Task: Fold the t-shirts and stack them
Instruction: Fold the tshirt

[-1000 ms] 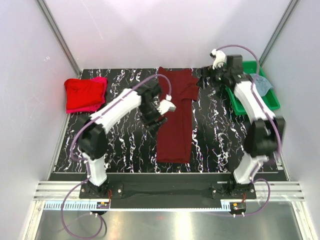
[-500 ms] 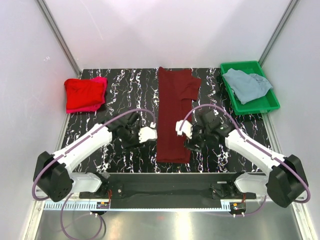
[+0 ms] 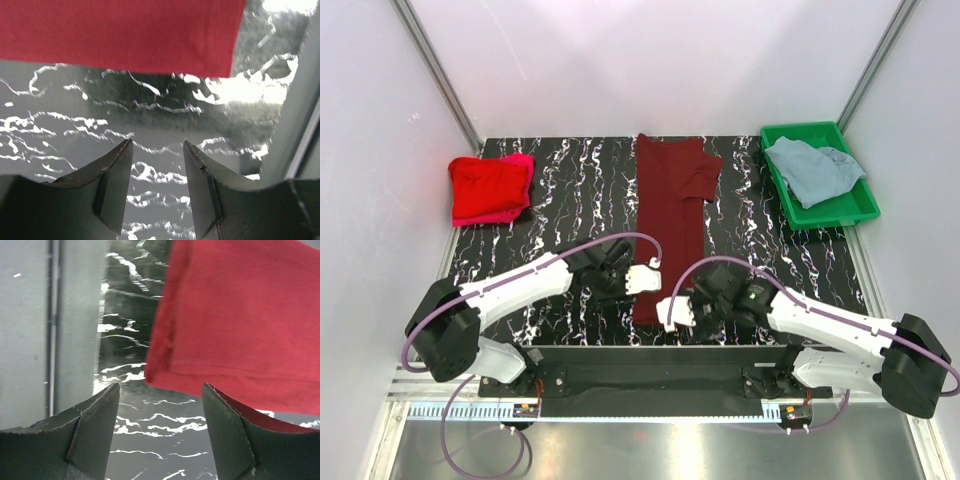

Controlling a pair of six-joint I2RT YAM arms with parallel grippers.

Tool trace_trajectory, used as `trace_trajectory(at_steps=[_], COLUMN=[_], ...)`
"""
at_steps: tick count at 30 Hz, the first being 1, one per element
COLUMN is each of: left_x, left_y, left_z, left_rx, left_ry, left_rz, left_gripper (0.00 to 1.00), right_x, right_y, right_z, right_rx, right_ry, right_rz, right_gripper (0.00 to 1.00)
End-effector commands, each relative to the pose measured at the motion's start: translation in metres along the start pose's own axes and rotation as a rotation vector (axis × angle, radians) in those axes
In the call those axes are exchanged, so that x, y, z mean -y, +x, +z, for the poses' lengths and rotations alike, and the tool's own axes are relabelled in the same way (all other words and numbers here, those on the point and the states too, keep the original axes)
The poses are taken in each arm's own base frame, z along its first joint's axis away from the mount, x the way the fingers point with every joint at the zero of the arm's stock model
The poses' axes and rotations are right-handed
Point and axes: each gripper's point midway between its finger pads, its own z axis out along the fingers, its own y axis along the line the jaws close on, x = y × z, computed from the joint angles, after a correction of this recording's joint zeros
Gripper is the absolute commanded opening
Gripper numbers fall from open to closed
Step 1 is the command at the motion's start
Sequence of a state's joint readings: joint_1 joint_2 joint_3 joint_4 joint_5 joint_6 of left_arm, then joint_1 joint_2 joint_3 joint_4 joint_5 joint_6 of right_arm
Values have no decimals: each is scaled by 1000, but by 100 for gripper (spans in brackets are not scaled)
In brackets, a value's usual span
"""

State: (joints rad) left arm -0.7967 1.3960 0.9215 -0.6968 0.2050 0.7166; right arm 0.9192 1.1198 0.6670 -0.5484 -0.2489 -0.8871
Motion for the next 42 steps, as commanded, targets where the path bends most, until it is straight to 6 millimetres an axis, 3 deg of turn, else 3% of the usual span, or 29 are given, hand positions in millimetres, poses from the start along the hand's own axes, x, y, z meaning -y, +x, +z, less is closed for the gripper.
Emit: trace_trajectory(at_steps=[1, 8, 17, 20, 21, 23, 27, 33, 36, 39, 40, 42], left_x=[-7, 3, 7, 14, 8, 15, 10, 6, 7, 7, 8, 5], left_y=[-10, -17, -31, -36, -44, -49, -52, -49, -46, -41, -40, -36], left_z=[8, 14, 6, 7, 2, 5, 8, 8, 7, 6, 5, 5], left_rx=[75, 133, 171, 160, 177, 183, 200, 207, 213, 218, 224, 230], left_ry=[-53, -23, 4, 89, 101, 188, 237, 258, 275, 301, 314, 324], left_rz=[-3, -96, -199, -276, -331, -405, -525, -602, -648, -701, -715, -774], left_gripper=[49, 47, 48, 48, 48, 49, 49, 49, 49, 49, 49, 50], right_x=[1, -6, -8, -8, -8, -6, -8, -12, -11, -7, -4, 2], right_y=[-3, 7, 13, 12, 13, 12, 15, 21, 20, 21, 19, 19], right_z=[-2, 4, 17, 20, 22, 24, 30, 33, 35, 37, 37, 35], right_rx=[3, -1, 14, 24, 23, 33, 35, 21, 25, 24, 29, 20], right_ry=[58, 71, 79, 81, 80, 90, 91, 71, 79, 96, 111, 140], right_rz=[-20, 1, -10, -15, -14, -17, -33, -41, -39, -41, -43, -45], right_gripper=[73, 72, 69, 69, 68, 64, 53, 52, 42, 21, 4, 0])
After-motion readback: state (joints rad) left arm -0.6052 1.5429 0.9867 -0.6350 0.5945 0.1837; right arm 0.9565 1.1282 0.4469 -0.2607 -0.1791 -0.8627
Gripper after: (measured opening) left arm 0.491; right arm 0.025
